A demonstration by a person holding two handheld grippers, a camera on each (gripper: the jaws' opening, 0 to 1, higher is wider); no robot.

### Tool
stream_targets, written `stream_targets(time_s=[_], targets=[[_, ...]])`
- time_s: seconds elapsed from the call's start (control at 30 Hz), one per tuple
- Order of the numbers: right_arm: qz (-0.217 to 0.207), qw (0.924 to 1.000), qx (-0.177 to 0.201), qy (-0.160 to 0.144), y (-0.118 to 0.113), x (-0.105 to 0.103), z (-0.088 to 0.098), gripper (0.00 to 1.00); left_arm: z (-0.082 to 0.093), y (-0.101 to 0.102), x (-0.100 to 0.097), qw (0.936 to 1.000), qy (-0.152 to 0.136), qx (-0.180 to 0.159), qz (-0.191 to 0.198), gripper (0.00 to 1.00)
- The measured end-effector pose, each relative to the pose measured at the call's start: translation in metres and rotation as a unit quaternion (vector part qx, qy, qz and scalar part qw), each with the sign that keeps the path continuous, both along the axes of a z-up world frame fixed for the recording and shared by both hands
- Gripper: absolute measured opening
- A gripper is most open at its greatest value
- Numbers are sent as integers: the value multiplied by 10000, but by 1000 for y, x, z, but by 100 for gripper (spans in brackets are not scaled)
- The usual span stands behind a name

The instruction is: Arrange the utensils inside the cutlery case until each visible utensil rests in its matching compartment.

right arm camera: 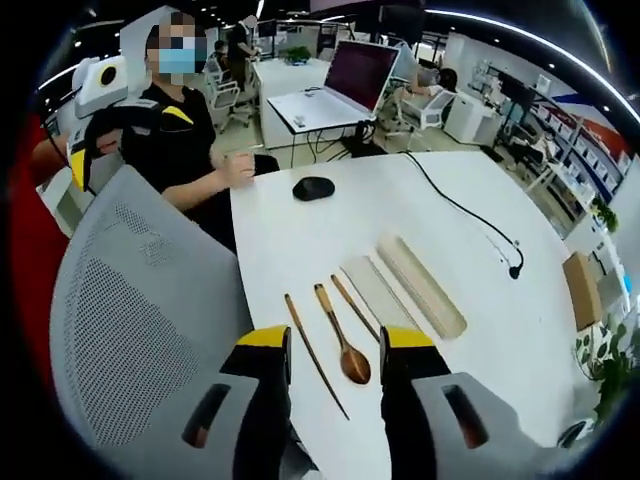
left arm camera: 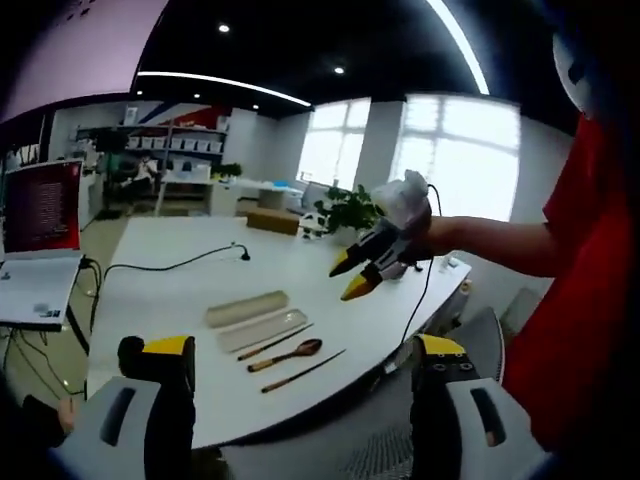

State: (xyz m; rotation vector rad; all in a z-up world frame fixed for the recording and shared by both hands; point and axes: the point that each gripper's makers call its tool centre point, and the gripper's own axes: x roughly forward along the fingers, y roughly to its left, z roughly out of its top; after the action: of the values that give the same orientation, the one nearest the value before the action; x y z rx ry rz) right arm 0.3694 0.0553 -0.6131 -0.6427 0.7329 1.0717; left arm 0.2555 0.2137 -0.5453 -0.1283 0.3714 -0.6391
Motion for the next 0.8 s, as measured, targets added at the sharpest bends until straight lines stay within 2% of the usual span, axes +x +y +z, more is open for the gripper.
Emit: stream_targets(time_s=[0.1, 0.17, 0.23, 0.37, 0.43, 0.57, 0.67, 0.8], targets=[[51, 9998, -164, -30, -3, -1, -7, 34, 1, -5, 10, 9998, -84, -186, 30, 92], [85, 9999, -140, -26, -4, -3, -9, 34, 2, -10, 15, 9995, -122, -281, 22, 92], [155, 9998, -82, 34, -5, -4, -12, 34, 0, -13, 20, 9997, -80, -234, 77, 92], [175, 9995, -231, 115, -13, 2, -19, 32, -2, -14, 20, 9997, -189, 168, 45, 89], [149, 9996, -205, 112, -13, 6, -19, 30, -10, -11, 19, 9994, -101, 338, 22, 88], [151, 9996, -179, 127, -12, 9, -26, 27, -18, -10, 20, 9998, 54, 191, -20, 88], [68, 9996, -255, 135, -13, 12, -36, 23, -19, -6, 21, 9997, 27, 263, -8, 88], [249, 9991, -340, 86, -10, 11, -50, 21, -23, -5, 21, 9997, 107, 216, 7, 88]])
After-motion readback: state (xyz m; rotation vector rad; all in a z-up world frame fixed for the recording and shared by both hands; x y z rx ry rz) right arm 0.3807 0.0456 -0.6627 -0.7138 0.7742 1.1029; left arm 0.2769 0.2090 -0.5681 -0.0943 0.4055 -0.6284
